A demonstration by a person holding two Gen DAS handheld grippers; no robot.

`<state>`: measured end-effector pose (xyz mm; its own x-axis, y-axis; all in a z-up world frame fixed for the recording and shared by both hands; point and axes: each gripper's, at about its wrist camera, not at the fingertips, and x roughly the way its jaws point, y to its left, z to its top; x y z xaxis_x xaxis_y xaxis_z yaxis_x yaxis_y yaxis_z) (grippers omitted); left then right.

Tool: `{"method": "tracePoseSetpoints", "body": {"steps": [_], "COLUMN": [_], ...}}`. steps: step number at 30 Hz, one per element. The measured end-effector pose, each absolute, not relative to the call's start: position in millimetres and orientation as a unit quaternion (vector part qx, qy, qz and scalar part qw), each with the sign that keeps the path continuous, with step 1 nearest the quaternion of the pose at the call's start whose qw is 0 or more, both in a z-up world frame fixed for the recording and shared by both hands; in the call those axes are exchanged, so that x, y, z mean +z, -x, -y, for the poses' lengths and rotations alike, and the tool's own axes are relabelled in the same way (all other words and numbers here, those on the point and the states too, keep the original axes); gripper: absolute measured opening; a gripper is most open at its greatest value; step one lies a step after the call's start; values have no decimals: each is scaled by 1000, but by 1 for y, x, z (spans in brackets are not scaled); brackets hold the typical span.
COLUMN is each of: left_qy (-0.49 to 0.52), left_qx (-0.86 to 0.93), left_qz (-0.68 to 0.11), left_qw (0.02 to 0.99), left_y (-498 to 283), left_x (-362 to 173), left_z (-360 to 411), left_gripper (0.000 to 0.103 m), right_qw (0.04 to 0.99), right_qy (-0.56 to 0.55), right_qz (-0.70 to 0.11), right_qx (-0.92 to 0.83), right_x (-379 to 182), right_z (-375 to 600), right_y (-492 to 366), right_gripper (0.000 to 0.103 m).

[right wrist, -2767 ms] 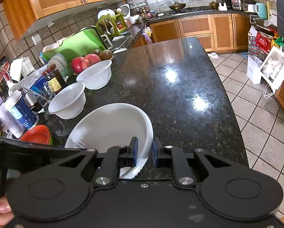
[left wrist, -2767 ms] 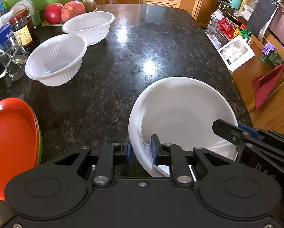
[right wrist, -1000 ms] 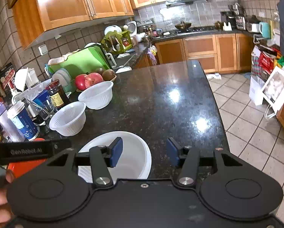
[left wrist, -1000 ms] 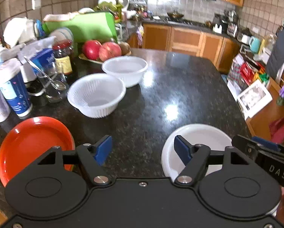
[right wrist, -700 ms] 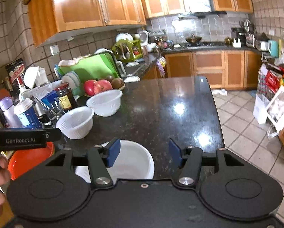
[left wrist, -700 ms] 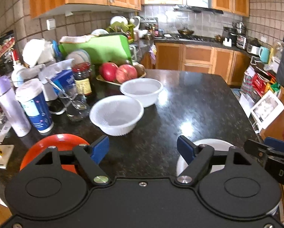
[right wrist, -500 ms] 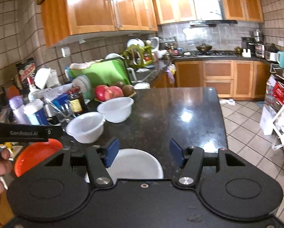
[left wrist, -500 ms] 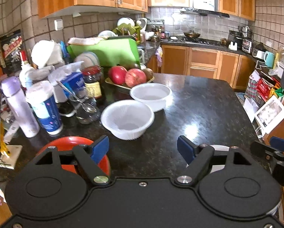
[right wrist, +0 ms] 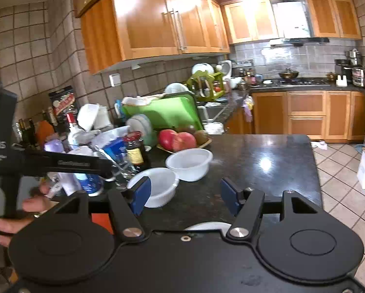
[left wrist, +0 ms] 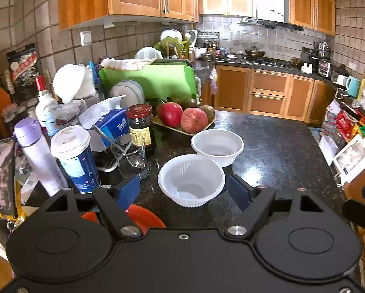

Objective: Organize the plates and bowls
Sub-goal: 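Move the open left gripper to the rim of another white bowl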

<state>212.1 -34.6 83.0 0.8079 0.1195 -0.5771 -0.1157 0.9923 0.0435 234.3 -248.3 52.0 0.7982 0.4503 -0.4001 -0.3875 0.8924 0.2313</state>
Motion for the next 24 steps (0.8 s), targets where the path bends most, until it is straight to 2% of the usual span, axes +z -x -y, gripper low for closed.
{"method": "tracePoseSetpoints", "body": {"steps": [14, 24], "left_qy": [-22, 1], "left_qx": [-18, -66], "left_qz": [-329, -355], "left_qw": [944, 933], "left_y": [-263, -314], "left_x": [95, 97], "left_z": [1, -23], "left_gripper": [80, 79], "right_qw": [947, 935], "right_qy": [-47, -65], "right_qz": [-249, -323], "right_qx": [200, 131], "right_x": [77, 70], "right_z": [175, 154], "right_y": [-262, -323], "right_gripper": [67, 67]}}
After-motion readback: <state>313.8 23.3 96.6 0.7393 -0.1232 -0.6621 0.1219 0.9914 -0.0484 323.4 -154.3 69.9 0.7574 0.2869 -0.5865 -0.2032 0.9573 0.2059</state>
